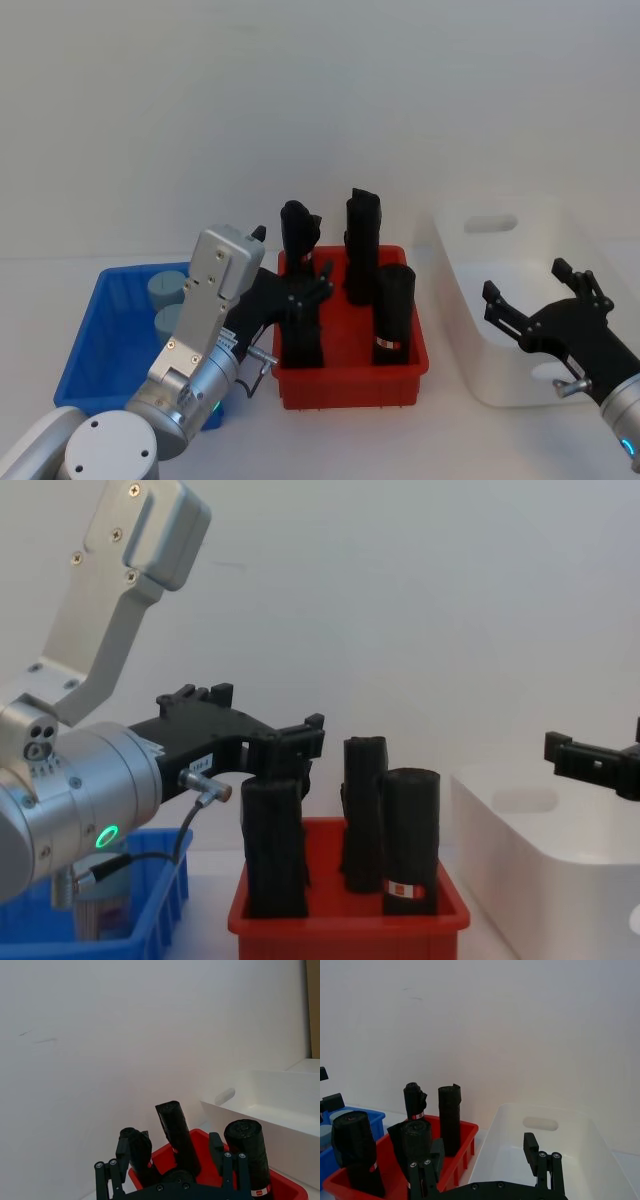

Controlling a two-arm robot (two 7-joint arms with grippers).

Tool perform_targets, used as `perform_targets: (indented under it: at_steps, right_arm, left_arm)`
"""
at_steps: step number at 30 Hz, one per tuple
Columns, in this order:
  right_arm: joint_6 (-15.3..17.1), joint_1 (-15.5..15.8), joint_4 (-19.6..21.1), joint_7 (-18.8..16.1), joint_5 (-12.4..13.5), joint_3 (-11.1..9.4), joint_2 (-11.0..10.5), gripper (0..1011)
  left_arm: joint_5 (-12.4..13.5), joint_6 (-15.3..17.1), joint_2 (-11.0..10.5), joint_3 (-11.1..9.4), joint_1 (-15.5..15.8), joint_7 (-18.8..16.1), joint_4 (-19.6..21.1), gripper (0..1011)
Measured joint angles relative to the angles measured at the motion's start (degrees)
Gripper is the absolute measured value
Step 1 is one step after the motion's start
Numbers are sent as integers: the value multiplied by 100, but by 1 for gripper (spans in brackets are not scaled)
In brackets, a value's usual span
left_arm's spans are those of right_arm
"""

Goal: Pick the cotton swabs from the blue box and place them into the white box.

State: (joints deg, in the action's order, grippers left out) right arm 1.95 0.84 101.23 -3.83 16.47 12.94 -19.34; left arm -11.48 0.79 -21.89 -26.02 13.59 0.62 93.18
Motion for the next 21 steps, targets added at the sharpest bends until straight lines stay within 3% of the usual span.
perform_targets:
  at_steps: [21]
  right_arm:
    - [0, 0, 0, 0, 0, 0, 0, 1002]
  left_arm:
    - [0, 0, 0, 0, 0, 0, 0, 1000]
